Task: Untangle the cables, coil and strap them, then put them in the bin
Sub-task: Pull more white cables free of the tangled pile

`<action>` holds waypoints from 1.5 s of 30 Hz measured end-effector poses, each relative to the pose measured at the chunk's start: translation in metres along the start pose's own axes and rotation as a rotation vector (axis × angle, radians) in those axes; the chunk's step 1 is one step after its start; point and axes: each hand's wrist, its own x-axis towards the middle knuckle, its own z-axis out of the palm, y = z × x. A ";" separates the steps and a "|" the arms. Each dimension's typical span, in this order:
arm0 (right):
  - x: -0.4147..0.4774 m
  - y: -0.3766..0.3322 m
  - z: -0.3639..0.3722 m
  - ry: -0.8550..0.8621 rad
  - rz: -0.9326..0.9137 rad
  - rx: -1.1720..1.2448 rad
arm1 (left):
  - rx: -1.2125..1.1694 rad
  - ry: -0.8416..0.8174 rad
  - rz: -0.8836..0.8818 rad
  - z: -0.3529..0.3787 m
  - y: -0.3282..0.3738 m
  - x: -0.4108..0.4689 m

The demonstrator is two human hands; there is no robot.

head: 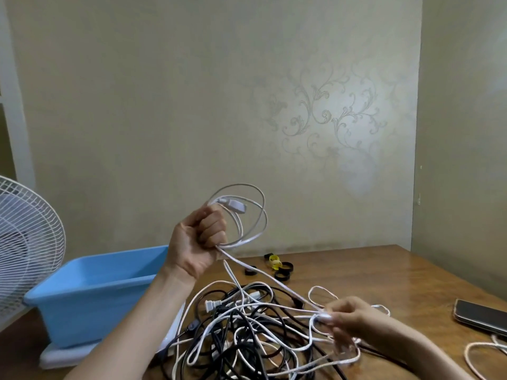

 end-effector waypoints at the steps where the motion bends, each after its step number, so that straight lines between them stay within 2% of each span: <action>1: -0.005 0.004 -0.013 0.062 0.033 0.015 | 0.008 -0.003 -0.015 0.001 0.004 -0.002; 3: -0.013 0.006 -0.031 0.213 0.074 0.039 | 0.025 -0.030 -0.063 0.001 0.012 -0.002; 5: -0.015 -0.001 -0.043 0.398 0.089 -0.126 | 0.065 -0.078 -0.123 -0.003 0.017 0.001; 7: -0.011 -0.021 -0.046 0.563 0.054 -0.295 | 0.127 -0.124 -0.155 -0.002 0.016 0.008; 9: -0.002 -0.047 -0.044 0.656 -0.033 -0.263 | 0.277 -0.059 -0.116 0.005 0.010 0.016; 12: 0.005 -0.089 -0.036 0.554 -0.130 -0.153 | 0.484 0.126 -0.017 0.019 -0.006 0.024; 17: 0.008 -0.142 -0.002 0.149 -0.035 0.365 | 0.634 0.240 -0.036 0.035 -0.029 0.041; 19: 0.013 -0.150 0.011 0.057 -0.061 0.446 | 0.707 0.300 -0.032 0.038 -0.040 0.045; 21: 0.022 -0.151 0.020 0.114 -0.117 0.290 | 0.788 0.326 -0.045 0.040 -0.048 0.046; 26: 0.048 -0.151 0.028 0.511 -0.359 -0.458 | 0.784 0.318 -0.133 0.044 -0.054 0.047; 28: 0.057 -0.149 0.026 0.592 -0.414 -0.558 | 0.680 0.271 -0.226 0.048 -0.047 0.043; 30: 0.060 -0.147 0.020 0.619 -0.492 -0.447 | 0.445 0.121 -0.365 0.044 -0.037 0.040; 31: 0.059 -0.145 0.015 0.568 -0.519 -0.404 | 0.341 0.028 -0.416 0.042 -0.033 0.037; 32: 0.058 -0.142 0.009 0.445 -0.521 -0.383 | 0.286 -0.034 -0.440 0.041 -0.030 0.035; 34: 0.055 -0.134 0.004 0.114 -0.457 -0.308 | 0.239 -0.081 -0.461 0.041 -0.028 0.031; 36: 0.053 -0.127 0.006 -0.070 -0.381 -0.197 | 0.221 -0.105 -0.487 0.044 -0.026 0.029; 39: 0.054 -0.120 0.007 -0.122 -0.328 -0.001 | 0.282 -0.085 -0.470 0.040 -0.024 0.028; 41: 0.057 -0.113 0.007 -0.156 -0.321 0.169 | 0.222 -0.132 -0.468 0.037 -0.026 0.026; 43: 0.057 -0.110 0.014 -0.148 -0.345 0.313 | 0.172 -0.110 -0.436 0.038 -0.028 0.026; 45: 0.055 -0.111 0.022 -0.109 -0.381 0.312 | 0.223 -0.064 -0.392 0.037 -0.029 0.025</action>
